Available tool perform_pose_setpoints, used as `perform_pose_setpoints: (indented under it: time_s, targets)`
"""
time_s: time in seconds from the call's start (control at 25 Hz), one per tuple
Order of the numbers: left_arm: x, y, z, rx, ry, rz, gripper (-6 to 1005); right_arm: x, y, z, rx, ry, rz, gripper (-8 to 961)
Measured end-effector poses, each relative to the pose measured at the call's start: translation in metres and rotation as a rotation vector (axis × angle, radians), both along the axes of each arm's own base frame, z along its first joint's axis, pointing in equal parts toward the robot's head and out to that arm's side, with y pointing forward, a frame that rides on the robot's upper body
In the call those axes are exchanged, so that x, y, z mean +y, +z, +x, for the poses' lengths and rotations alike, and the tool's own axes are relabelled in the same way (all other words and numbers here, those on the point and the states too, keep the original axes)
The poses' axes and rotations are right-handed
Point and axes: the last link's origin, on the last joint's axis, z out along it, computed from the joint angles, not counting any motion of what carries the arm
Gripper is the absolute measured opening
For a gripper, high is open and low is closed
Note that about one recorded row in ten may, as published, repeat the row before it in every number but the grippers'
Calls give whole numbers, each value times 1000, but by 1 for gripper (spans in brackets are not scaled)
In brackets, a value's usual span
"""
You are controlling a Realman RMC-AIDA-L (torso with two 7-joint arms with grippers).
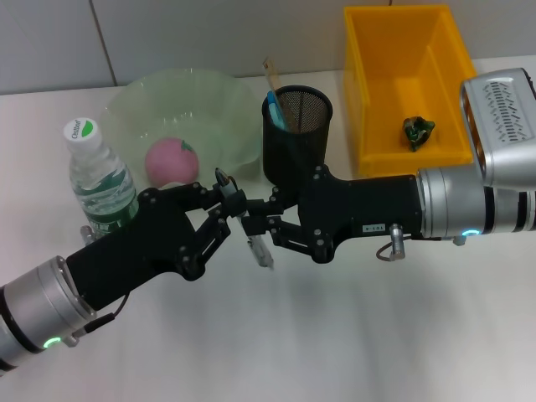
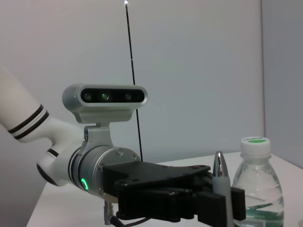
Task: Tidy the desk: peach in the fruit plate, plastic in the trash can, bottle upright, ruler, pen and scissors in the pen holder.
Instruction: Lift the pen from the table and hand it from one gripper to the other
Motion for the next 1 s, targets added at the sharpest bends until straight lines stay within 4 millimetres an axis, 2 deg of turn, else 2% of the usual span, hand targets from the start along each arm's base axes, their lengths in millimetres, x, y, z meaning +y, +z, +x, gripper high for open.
perform_pose_setpoints:
  time_s: [0.04, 0.16, 0.84, 1.0]
  targets:
    - [0, 0, 0, -1, 0, -1, 337, 0, 0, 0, 1, 0, 1, 116]
    - [0, 0, 1, -1, 0, -1, 166, 0, 0, 0, 2, -1, 2, 116]
    - [2, 1, 2, -10, 4, 4, 147, 1, 0, 0, 7, -29, -10, 130]
    - [2, 1, 2, -12, 5, 4, 145, 1, 0, 0, 7, -29, -9, 293]
